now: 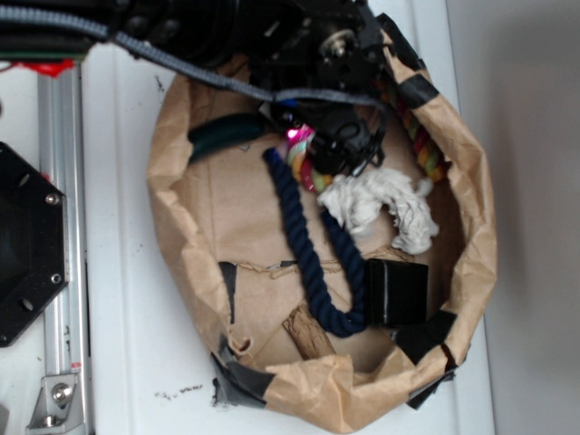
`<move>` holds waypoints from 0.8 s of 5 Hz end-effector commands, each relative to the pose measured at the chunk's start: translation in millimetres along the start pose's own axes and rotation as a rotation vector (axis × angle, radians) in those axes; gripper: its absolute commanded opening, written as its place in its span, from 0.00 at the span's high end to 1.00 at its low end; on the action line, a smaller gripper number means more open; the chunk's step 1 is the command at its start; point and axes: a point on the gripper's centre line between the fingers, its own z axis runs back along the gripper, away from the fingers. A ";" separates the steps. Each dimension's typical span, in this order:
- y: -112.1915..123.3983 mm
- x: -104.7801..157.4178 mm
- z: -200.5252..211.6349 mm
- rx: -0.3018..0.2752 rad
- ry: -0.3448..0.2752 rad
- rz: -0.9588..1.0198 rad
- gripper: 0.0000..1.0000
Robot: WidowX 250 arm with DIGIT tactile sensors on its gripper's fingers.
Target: Grab the multicolored rope.
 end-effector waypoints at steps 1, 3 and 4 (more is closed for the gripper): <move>-20.6 -24.2 71.5 -0.126 -0.149 -0.314 1.00; -24.6 -19.9 172.9 -0.224 -0.241 -0.519 1.00; -14.3 -19.6 176.8 -0.217 -0.208 -0.488 1.00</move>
